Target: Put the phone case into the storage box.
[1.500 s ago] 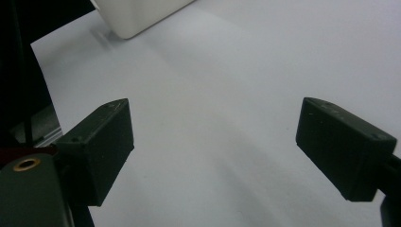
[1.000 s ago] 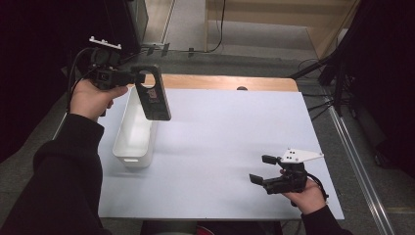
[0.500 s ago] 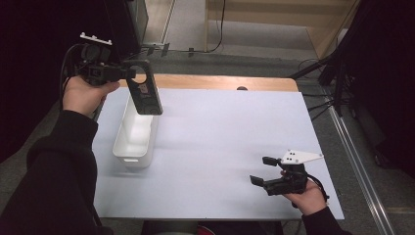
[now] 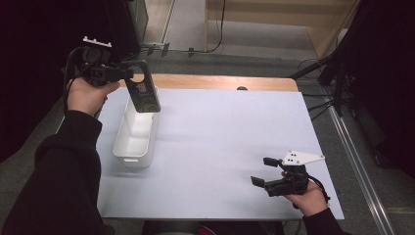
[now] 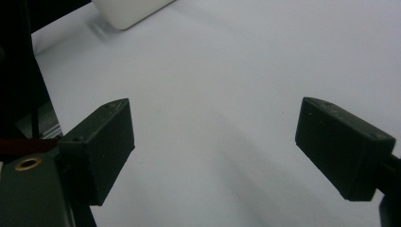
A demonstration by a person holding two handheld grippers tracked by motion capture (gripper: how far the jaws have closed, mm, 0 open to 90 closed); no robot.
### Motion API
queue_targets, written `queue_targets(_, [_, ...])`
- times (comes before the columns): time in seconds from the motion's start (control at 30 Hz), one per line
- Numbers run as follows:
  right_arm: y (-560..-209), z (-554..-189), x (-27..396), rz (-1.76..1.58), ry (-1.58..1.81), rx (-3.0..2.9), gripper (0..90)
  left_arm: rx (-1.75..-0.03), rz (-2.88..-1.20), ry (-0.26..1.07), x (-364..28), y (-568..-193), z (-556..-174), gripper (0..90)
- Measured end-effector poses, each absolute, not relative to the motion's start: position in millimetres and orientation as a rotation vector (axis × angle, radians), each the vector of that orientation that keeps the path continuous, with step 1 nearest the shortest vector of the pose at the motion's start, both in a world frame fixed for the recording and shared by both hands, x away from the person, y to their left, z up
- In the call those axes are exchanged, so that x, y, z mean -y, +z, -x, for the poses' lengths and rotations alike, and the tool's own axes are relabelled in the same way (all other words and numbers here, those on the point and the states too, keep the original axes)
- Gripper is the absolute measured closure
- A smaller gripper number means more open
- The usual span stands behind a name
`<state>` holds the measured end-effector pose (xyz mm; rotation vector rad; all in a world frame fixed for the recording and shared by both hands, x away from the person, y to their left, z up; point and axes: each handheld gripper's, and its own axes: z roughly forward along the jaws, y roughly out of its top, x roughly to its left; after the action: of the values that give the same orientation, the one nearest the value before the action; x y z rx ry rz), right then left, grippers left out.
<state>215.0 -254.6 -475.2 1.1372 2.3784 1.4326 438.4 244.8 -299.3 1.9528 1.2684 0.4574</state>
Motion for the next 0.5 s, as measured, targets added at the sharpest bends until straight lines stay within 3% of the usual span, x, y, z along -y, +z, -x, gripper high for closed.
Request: queue_targets(0.5, [-475.2,-214.1,253.7,-1.116,1.454,-2.386,11.4,-1.316,-1.934,0.486,-255.9,-308.2,-448.3,69.5])
